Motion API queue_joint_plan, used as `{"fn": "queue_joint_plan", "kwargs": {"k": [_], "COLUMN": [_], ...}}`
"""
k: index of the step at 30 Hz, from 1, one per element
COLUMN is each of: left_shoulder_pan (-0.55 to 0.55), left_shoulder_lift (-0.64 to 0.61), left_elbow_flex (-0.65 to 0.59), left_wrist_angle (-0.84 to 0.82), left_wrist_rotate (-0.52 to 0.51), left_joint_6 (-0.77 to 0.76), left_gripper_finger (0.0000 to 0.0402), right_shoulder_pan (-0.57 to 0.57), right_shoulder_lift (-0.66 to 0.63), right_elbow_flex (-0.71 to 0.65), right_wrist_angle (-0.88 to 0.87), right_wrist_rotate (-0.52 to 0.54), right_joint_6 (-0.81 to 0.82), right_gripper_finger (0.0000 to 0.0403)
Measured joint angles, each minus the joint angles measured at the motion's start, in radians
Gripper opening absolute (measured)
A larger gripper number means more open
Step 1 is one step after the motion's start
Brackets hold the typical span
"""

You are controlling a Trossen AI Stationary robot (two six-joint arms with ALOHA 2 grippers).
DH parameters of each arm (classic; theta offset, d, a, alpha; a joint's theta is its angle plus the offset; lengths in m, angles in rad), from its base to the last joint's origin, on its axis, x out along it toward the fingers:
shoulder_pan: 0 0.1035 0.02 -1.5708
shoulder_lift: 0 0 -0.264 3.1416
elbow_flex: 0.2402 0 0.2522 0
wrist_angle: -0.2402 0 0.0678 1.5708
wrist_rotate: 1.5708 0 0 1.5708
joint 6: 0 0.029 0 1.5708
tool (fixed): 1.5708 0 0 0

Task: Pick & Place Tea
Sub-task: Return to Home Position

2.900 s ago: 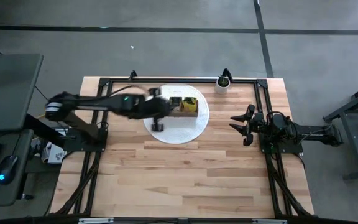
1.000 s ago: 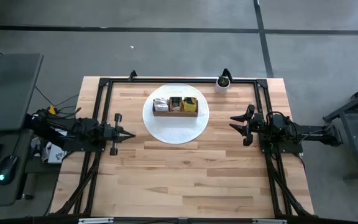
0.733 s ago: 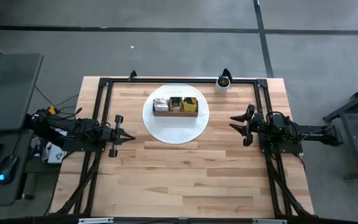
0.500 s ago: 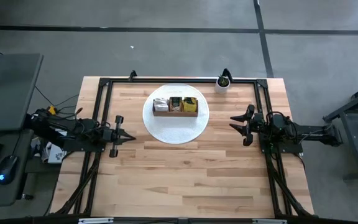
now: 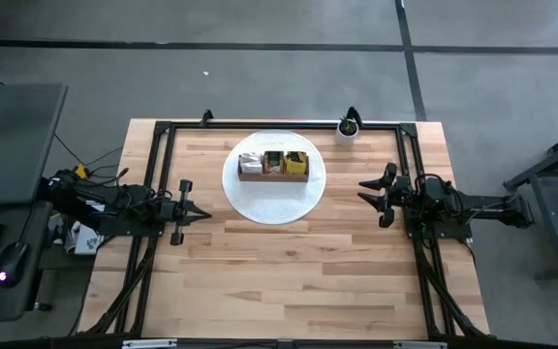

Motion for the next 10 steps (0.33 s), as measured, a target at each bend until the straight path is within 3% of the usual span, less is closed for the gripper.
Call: {"fn": "queue_joint_plan", "kwargs": {"k": [10], "left_shoulder_pan": [0.000], "left_shoulder_lift": [0.000], "left_elbow_flex": [0.000], "left_wrist_angle": [0.000], "left_wrist_rotate": [0.000], "left_joint_6": [0.000], "left_gripper_finger": [0.0001], "right_shoulder_pan": [0.000], "right_shoulder_lift": [0.000], "right_elbow_flex": [0.000], "right_wrist_angle": [0.000], "right_wrist_rotate": [0.000], "right_joint_6": [0.000], "right_gripper_finger": [0.0153]}}
